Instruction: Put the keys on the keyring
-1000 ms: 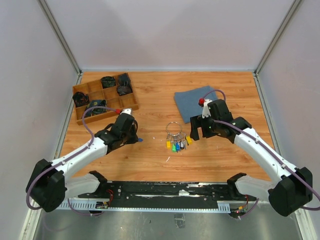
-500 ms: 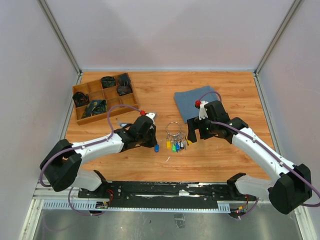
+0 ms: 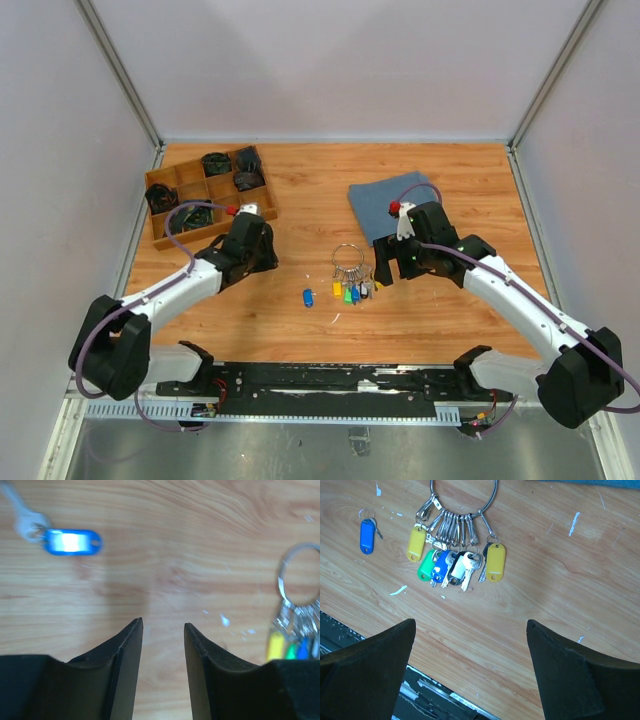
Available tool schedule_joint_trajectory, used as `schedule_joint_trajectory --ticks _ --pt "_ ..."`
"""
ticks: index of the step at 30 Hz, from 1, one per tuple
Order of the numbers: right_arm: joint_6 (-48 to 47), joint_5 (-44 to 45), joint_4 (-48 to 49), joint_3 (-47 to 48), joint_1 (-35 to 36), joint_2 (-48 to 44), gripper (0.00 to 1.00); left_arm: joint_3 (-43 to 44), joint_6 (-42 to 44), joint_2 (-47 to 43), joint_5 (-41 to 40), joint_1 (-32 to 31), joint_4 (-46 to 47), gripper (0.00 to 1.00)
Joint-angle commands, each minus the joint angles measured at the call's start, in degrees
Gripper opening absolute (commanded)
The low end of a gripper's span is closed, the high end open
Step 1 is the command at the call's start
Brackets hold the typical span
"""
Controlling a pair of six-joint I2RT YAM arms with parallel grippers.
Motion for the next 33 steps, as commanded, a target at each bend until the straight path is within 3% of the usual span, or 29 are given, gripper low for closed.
schedule_joint_trajectory --ticks 1,11,26,33 --pt "-0.9 1.3 -0.6 0.0 0.9 -0.2 0.93 1.8 2.4 1.1 -5.0 7.0 -2.2 0.43" --pt "-1.4 1.8 -1.5 -0.4 1.0 -1.1 0.93 6.7 4.7 8.3 -9.9 14.2 -3.6 0.42" --pt "-1.8 0.5 -1.6 -0.6 1.1 -1.3 0.93 12.8 6.7 18.9 -15.8 15.6 -3.1 0.39" --pt "-1.9 0.3 -2.3 -0.7 1.3 -1.5 0.93 13.6 7.2 21.7 -14.8 16.0 -1.5 0.31"
